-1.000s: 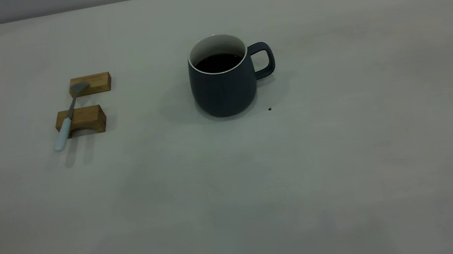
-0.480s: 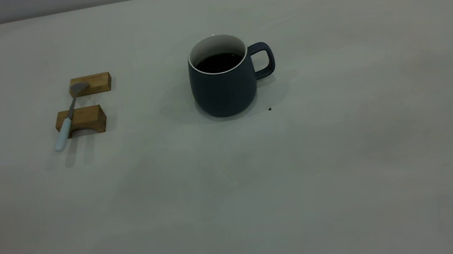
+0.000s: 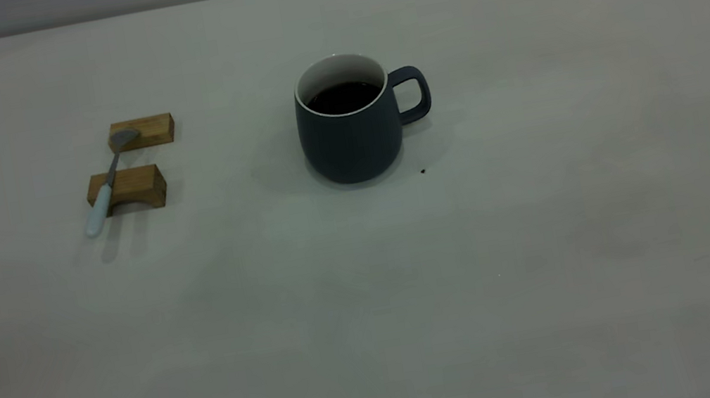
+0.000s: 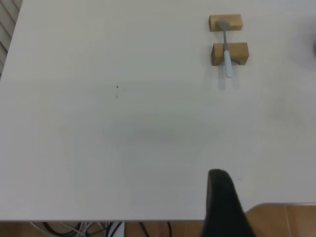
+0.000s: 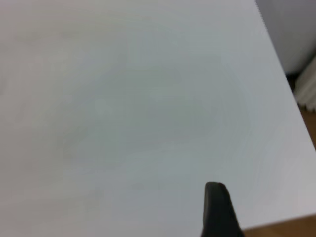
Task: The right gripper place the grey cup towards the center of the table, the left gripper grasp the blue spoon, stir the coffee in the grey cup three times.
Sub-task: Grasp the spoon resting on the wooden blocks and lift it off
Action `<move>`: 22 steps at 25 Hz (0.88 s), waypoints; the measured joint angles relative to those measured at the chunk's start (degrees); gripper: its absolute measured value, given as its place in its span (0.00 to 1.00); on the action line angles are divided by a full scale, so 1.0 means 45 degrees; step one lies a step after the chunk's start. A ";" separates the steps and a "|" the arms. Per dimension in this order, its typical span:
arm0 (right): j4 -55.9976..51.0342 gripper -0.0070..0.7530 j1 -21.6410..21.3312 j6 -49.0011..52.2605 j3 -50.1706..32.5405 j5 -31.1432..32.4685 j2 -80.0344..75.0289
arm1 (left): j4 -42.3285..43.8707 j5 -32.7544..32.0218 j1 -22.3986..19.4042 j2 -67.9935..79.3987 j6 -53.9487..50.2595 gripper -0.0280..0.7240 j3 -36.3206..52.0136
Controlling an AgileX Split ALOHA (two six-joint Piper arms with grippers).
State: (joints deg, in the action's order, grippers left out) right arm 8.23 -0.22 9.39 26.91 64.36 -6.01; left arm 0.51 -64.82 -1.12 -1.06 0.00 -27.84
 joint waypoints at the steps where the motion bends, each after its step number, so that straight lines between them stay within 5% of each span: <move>1: 0.0000 0.68 0.0000 0.0000 0.0000 0.0014 0.0308 | 0.0000 0.0000 0.0000 0.0000 0.0000 0.73 0.0000; 22: 0.0036 0.68 0.0000 0.0000 0.0000 0.0130 0.1081 | 0.0000 0.0000 0.0000 0.0000 0.0000 0.73 0.0000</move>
State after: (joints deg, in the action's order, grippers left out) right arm 8.39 -0.22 9.39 26.91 64.94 -1.15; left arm 0.51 -64.82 -1.12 -1.06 0.00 -27.84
